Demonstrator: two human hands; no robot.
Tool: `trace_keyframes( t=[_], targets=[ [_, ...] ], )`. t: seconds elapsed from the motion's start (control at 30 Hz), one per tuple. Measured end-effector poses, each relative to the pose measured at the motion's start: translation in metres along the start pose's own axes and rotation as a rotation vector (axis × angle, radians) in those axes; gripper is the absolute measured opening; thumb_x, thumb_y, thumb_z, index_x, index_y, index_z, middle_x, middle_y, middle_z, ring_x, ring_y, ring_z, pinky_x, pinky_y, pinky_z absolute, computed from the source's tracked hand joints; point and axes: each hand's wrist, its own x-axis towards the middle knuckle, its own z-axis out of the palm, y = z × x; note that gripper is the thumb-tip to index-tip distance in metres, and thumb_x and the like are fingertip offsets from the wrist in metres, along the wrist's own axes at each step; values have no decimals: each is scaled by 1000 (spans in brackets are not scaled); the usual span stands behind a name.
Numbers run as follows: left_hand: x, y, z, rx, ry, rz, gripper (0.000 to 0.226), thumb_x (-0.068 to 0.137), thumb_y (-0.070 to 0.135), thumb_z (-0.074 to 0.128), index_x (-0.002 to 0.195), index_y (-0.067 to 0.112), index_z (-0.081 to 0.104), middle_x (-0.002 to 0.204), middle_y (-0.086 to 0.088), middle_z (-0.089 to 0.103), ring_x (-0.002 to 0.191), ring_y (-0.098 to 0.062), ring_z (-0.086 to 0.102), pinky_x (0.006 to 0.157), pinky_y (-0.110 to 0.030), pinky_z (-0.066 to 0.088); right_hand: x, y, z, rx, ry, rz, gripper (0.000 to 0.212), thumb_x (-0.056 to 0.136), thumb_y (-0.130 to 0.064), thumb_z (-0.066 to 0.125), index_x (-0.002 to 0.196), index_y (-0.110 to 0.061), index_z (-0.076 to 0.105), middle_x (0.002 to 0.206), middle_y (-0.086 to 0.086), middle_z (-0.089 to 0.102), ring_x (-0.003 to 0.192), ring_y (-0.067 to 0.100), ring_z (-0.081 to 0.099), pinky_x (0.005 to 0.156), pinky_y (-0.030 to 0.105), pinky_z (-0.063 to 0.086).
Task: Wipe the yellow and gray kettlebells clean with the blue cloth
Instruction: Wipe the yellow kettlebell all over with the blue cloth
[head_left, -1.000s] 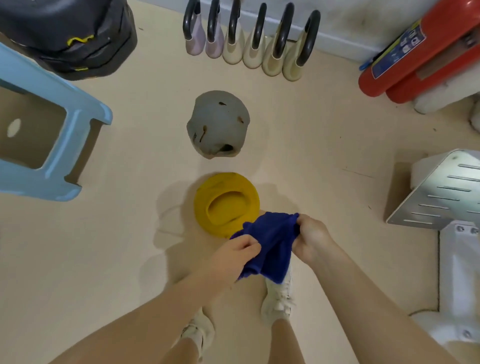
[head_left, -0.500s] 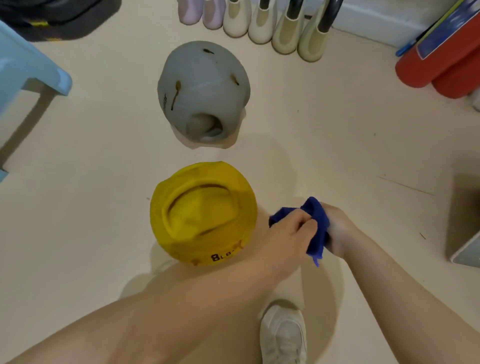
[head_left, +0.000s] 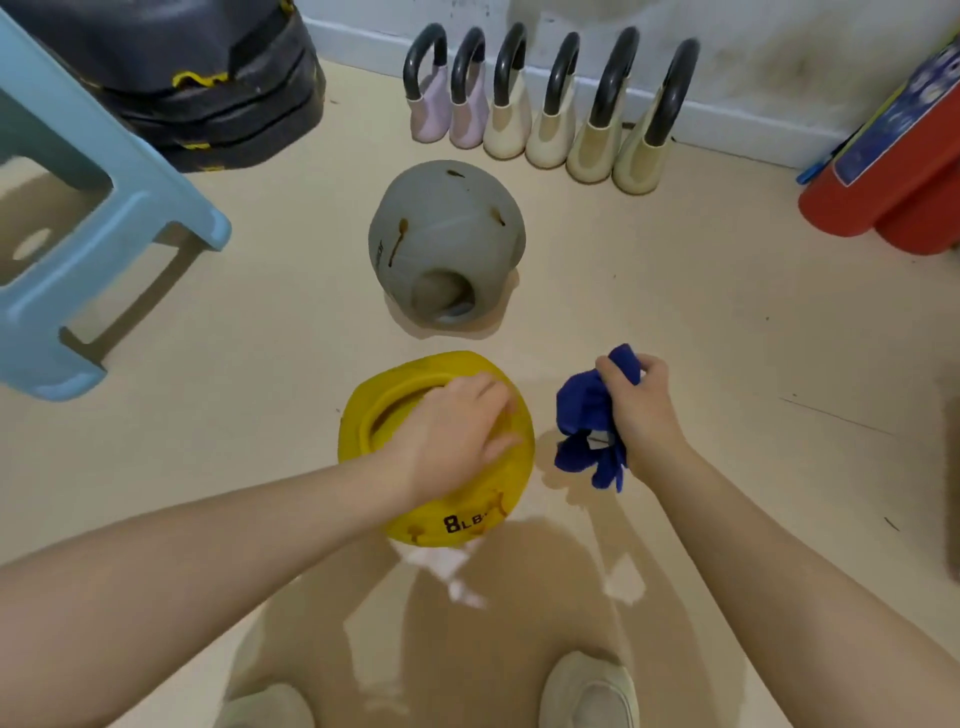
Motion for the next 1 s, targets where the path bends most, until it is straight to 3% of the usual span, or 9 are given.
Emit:
trace_keyframes(
  t=[0.07,0.13,0.3,0.43,0.6,0.7,0.8,0.9,1.0],
  targets=[
    [-4,-23,8,248,-90,157,53,81,51,60,114,10,61,122,-14,58,108,-34,57,85,-42,48,5,12,-2,-96,-28,-20,35,91,-35,54,118,-22,35,96,7,59,76,24,61,60,32,47],
    [-7,-36,7,211,-174,141,73,81,65,35,127,12,56,139,-13,48,123,-33,49,97,-43,41,2,20,2,-222,-139,-21,34,91,-35,53,119,-22,39,95,8,61,71,26,61,56,31,46],
    [-12,-59,13,230,-323,131,106,64,80,-20,150,24,7,150,14,-14,145,-11,-3,118,-32,9,-12,31,19,-307,-242,-67,32,94,-24,50,120,-17,34,95,1,54,75,12,57,56,22,43],
    [-8,-72,24,93,-200,178,93,76,78,-4,149,23,16,150,16,-3,140,-4,-4,115,-27,8,1,42,30,-220,-125,-164,35,93,-10,49,119,-13,26,95,-3,44,78,9,53,60,22,43],
    [11,-87,15,12,-174,117,104,69,87,3,149,22,17,151,16,-1,144,-7,4,117,-28,8,18,36,27,37,214,-174,15,94,-27,50,104,-20,40,90,-8,50,81,18,58,61,27,46],
    [29,-110,1,-161,-153,-31,110,63,92,10,148,24,21,157,10,6,141,-4,5,116,-27,6,29,32,32,-12,121,-226,15,95,-26,49,110,-27,49,99,-5,57,71,22,64,50,32,50],
    [39,-128,-13,-388,-159,-222,84,78,78,30,146,30,24,156,8,15,141,-5,10,109,-22,7,44,27,54,-169,-28,-332,25,94,-23,51,118,-27,55,115,1,60,98,21,61,80,40,54],
    [37,-145,-18,-572,-168,-336,90,67,86,33,144,39,25,152,14,20,139,-5,16,111,-26,11,54,10,80,-283,-112,-427,27,95,-16,48,120,-20,58,122,0,59,110,16,53,95,33,44],
    [31,-154,-14,-598,-160,-315,89,61,87,34,140,47,26,153,16,17,141,-2,11,116,-33,10,63,-11,96,-425,-170,-519,26,96,-14,45,117,-18,60,118,1,62,103,11,51,86,21,38]
  ],
)
